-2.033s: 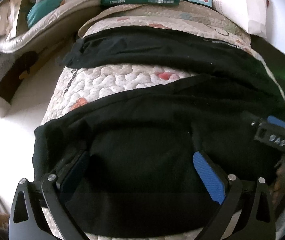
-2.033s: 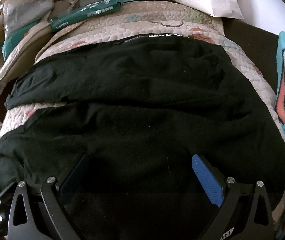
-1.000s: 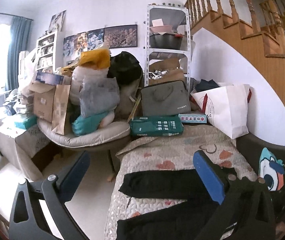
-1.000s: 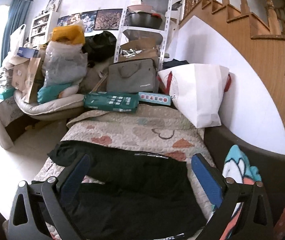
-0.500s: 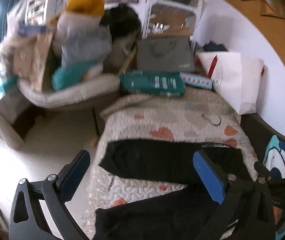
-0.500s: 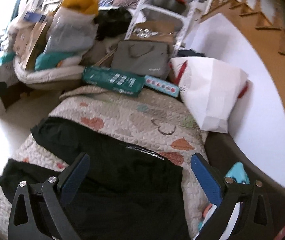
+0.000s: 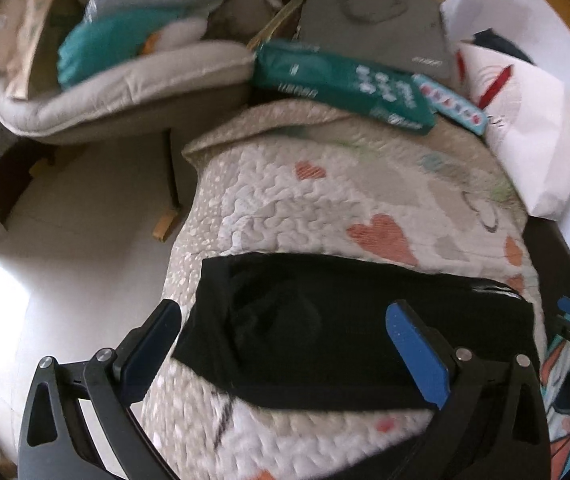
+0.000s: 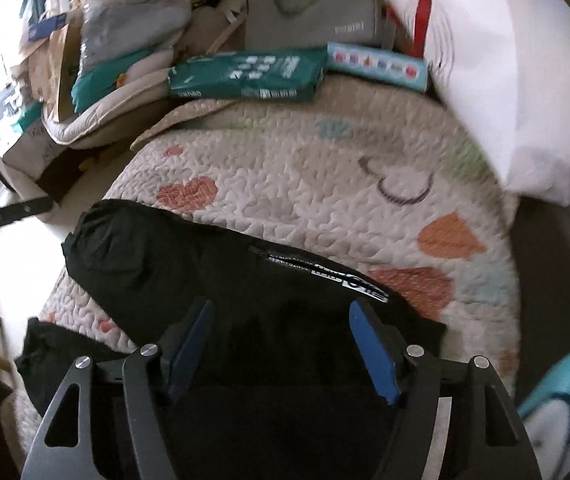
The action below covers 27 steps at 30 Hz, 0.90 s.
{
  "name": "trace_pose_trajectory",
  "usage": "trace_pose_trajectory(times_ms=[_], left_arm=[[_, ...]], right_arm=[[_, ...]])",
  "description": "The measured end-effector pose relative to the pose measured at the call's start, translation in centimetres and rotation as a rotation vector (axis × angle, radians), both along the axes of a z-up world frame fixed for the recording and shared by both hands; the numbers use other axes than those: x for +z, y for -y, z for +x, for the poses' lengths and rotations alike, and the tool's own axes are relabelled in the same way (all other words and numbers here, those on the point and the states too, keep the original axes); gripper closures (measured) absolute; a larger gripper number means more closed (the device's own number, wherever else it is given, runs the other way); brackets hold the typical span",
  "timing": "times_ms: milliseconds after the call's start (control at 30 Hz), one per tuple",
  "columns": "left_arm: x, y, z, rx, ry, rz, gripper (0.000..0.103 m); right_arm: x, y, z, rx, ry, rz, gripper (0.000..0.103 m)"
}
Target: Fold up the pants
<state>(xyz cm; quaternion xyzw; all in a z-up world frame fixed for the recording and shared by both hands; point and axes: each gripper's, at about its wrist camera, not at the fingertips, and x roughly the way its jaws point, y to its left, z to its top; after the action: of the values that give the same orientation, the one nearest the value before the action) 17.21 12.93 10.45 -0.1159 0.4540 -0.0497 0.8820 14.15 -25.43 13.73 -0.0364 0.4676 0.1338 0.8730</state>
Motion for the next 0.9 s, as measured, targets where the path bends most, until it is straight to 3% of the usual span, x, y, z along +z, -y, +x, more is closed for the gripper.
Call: trace_pose_trajectory(times_ms=[133, 367, 567, 667, 700, 767, 833, 900], left_arm=[[-2.7, -1.0, 3.4, -0.006, -0.026, 0.037, 0.001], [-6.4, -0.6, 6.6, -0.094, -0.045, 0.119, 0.001], [-9.2, 0.8, 7.5, -0.159, -0.061, 0.147, 0.001], [-9.3, 0.7, 8.0, -0.164, -0.056, 0.109, 0.001], [-9.3, 0.6, 8.1, -0.166, -0.062, 0.096, 0.004], [-9.1, 0.6, 8.2, -0.170, -0.066, 0.076, 0.017], [-8.6, 0.4, 7.8, -0.162, -0.051, 0.084, 0.040], [-7.8, 0.1, 7.6, -0.176, -0.048, 0.052, 0.081]], right_arm=[[-2.2, 0.5, 3.2, 0.016, -0.048, 0.052, 0.028], [-6.8, -0.9, 6.8, 0.080, -0.088, -0.022, 0.032], [-9.8, -0.9, 8.6, 0.089, -0.101, -0.054, 0.036], [-10.0, -0.8, 8.7, 0.100, -0.097, -0.041, 0.038], [-10.0, -0.6, 8.6, 0.100, -0.098, -0.026, 0.041], [-10.1, -0.1, 8.5, 0.097, -0.105, 0.003, 0.063], [-10.0, 0.5, 8.3, 0.085, -0.111, 0.040, 0.075], [-9.7, 0.9, 8.1, 0.072, -0.116, 0.072, 0.085]])
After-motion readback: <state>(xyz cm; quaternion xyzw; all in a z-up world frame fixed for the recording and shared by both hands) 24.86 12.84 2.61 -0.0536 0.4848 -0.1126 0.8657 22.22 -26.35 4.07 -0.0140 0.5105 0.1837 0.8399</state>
